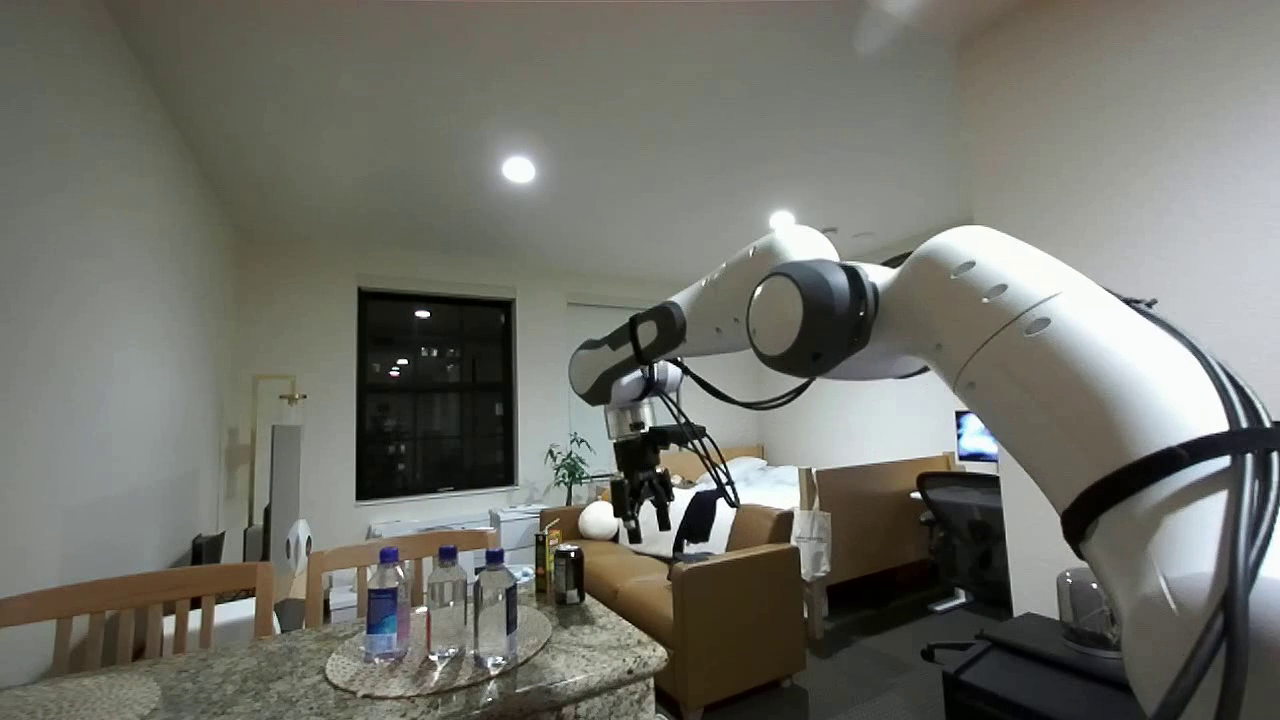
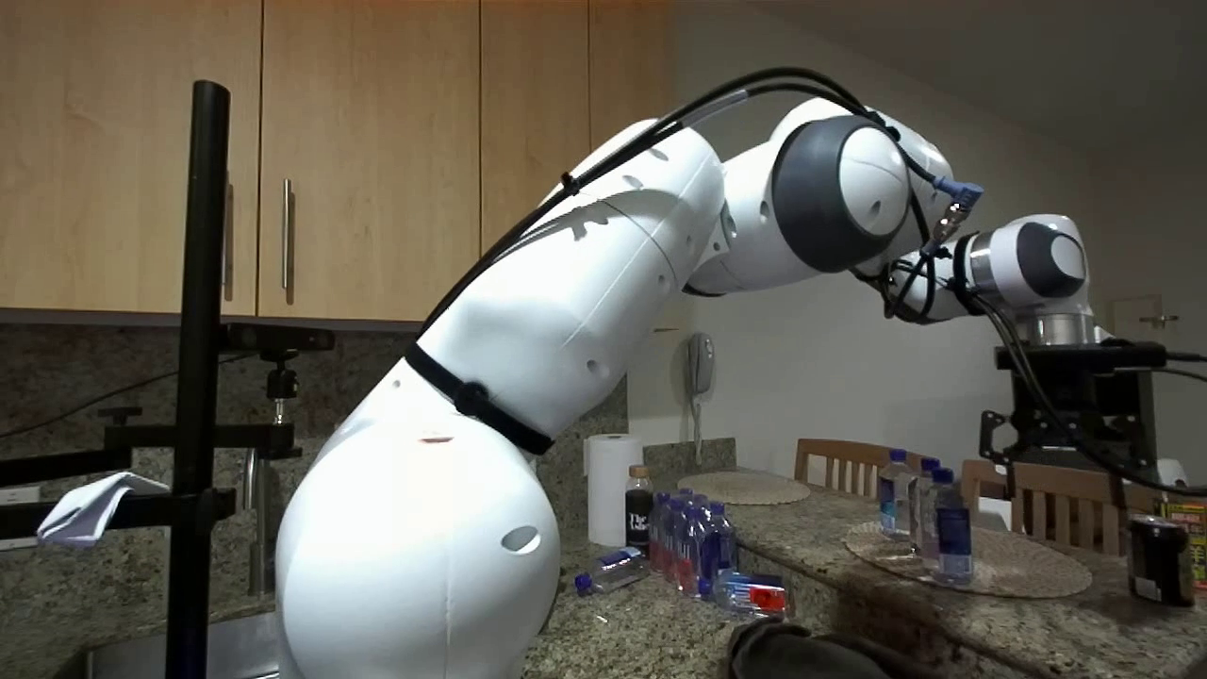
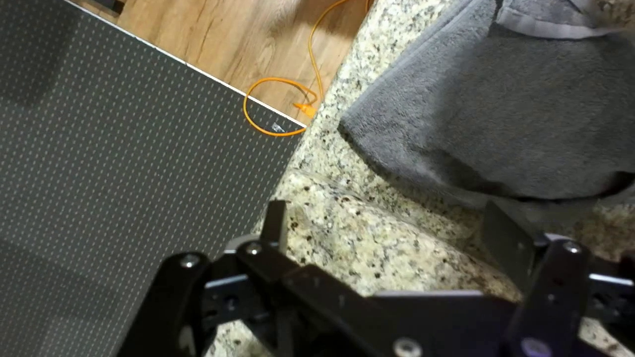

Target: Unfold the towel on the counter.

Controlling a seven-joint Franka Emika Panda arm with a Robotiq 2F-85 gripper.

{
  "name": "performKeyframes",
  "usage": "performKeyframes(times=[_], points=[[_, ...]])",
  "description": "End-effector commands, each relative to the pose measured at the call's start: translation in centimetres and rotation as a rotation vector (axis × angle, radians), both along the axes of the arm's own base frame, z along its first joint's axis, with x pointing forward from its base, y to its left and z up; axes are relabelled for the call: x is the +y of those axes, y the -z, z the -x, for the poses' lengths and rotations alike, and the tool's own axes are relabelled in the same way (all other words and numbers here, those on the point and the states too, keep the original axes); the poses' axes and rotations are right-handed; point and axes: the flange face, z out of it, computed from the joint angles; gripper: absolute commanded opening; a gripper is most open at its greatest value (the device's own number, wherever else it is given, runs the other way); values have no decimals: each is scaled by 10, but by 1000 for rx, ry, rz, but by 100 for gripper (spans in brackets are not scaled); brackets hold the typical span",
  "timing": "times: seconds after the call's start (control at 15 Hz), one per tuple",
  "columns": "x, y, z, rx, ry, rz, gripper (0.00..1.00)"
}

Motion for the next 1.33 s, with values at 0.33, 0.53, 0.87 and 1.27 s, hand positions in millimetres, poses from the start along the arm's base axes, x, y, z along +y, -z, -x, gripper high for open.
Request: performKeyframes(times=[0.33, 0.53, 0.87, 1.27], points=[[153, -19, 31, -268, 117, -28, 100], [217, 13, 49, -344, 169, -10, 100], [319, 69, 122, -301, 163, 60, 100], [358, 83, 183, -260, 228, 148, 100]])
